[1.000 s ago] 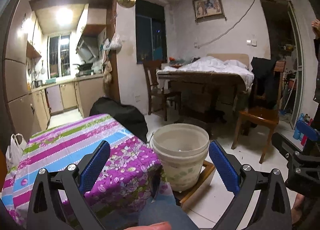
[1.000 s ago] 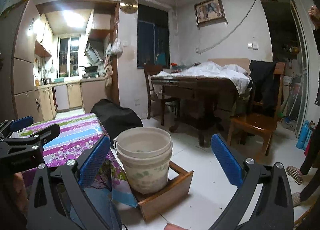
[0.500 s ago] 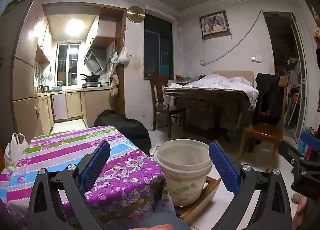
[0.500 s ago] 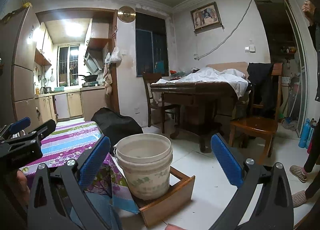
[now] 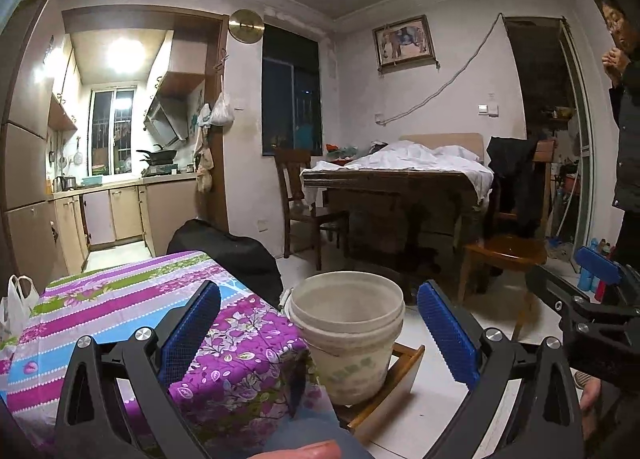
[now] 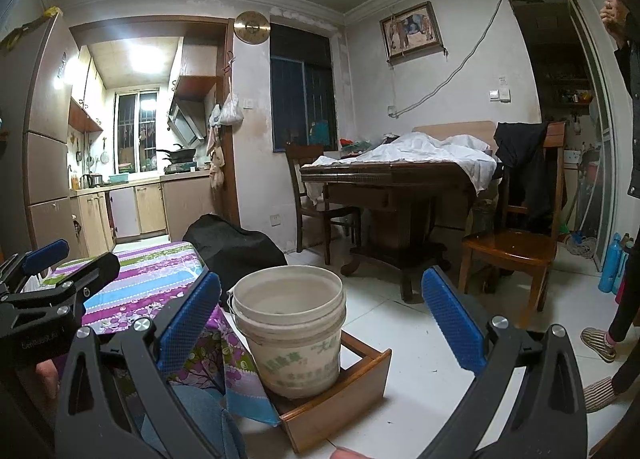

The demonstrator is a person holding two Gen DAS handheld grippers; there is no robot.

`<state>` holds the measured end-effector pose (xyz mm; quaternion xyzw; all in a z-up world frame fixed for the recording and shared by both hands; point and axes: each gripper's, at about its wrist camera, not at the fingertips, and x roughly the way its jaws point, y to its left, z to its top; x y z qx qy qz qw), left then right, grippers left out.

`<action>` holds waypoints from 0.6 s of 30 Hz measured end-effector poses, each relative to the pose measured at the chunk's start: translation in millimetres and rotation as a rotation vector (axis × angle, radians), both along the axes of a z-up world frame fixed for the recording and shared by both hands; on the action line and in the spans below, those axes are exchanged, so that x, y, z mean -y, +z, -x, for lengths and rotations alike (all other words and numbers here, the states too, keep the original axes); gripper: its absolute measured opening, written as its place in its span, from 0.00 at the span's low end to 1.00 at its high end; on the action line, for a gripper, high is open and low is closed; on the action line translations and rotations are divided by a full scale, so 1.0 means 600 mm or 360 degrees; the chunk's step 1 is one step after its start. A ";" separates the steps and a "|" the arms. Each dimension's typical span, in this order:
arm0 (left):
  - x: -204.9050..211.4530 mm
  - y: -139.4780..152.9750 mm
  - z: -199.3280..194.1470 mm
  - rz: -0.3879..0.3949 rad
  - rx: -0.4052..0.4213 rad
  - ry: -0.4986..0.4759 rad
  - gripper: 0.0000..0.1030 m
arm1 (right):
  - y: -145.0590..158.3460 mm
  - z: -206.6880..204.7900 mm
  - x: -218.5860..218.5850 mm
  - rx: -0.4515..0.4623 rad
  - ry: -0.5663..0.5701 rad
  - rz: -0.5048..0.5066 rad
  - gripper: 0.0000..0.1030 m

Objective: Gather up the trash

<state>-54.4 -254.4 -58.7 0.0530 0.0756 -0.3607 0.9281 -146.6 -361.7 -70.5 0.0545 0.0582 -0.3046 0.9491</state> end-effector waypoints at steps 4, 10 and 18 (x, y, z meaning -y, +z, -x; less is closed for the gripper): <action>-0.001 0.001 -0.002 0.0000 -0.0006 0.0002 0.95 | 0.000 0.000 0.000 -0.0001 0.0000 -0.0001 0.95; 0.000 -0.002 -0.006 -0.0013 -0.0007 0.0008 0.95 | -0.002 0.000 0.000 -0.0004 0.0002 -0.0005 0.95; 0.009 -0.005 -0.006 -0.0032 -0.0005 0.0004 0.95 | -0.002 -0.003 0.003 -0.0004 0.0006 -0.0003 0.95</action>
